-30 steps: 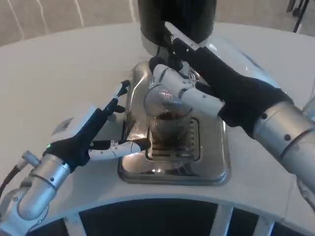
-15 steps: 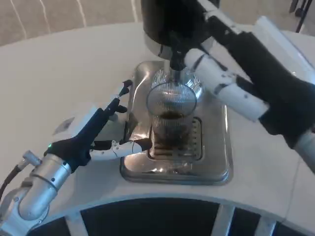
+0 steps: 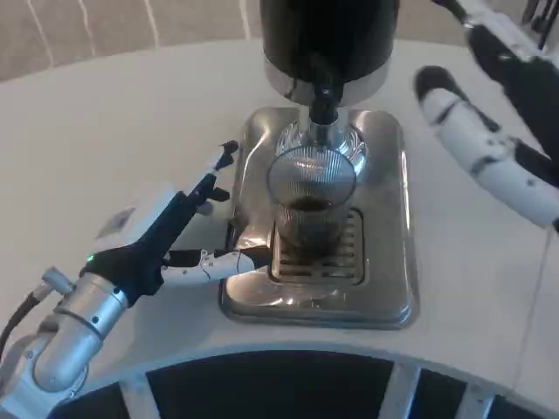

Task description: Grasp the cup under the faucet to collect the drink, then remove the cup.

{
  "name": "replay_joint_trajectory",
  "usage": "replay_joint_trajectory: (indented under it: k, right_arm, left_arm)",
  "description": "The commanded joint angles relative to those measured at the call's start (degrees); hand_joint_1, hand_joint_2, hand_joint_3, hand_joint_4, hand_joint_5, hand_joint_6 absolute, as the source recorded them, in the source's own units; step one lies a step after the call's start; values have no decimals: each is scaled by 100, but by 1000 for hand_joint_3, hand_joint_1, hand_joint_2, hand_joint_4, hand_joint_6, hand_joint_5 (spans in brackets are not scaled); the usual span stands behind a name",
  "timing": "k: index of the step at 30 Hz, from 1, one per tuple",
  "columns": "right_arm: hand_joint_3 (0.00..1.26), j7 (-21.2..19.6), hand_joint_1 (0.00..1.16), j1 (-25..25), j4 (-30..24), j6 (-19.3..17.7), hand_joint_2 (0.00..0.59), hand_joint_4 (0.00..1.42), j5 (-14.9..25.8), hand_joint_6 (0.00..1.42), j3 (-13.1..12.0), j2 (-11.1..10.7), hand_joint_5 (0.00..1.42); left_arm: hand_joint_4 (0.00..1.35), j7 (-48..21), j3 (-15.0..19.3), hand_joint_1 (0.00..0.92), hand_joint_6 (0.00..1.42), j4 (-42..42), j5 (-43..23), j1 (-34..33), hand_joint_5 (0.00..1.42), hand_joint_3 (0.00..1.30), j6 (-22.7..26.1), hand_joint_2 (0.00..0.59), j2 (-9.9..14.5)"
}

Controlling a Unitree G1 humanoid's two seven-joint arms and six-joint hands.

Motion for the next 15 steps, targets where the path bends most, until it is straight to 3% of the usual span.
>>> replay_joint_trajectory:
  k: [1, 4, 8, 11, 15]
  right_arm:
    - [59, 504, 0, 699, -84, -1331, 503, 29, 309, 24, -1194, 614, 0]
    - [61, 474, 0, 1458, -84, -2409, 503, 30, 659, 25, -1722, 1272, 0]
    - [67, 310, 0, 2443, -84, -3516, 503, 30, 958, 25, -1992, 2059, 0]
    - [70, 183, 0, 3076, -84, -3978, 503, 30, 1136, 25, -2012, 2371, 0]
    - [72, 25, 0, 3645, -84, -4292, 503, 37, 1338, 25, -2006, 2505, 0]
  left_arm:
    - [0, -15, 43, 333, 338, -80, -69, 95, 275, 0, 49, 82, 8]
    - [0, 35, 83, 333, 338, -98, -83, 91, 276, 0, 41, 82, -19]
    - [0, 134, 126, 333, 339, -128, -97, 64, 278, 0, 43, 82, -75]
    - [0, 163, 166, 333, 277, -122, -149, 46, 246, 0, 0, 84, -118]
    - [0, 147, 232, 336, 264, -66, -302, 39, 226, 0, -136, 83, -189]
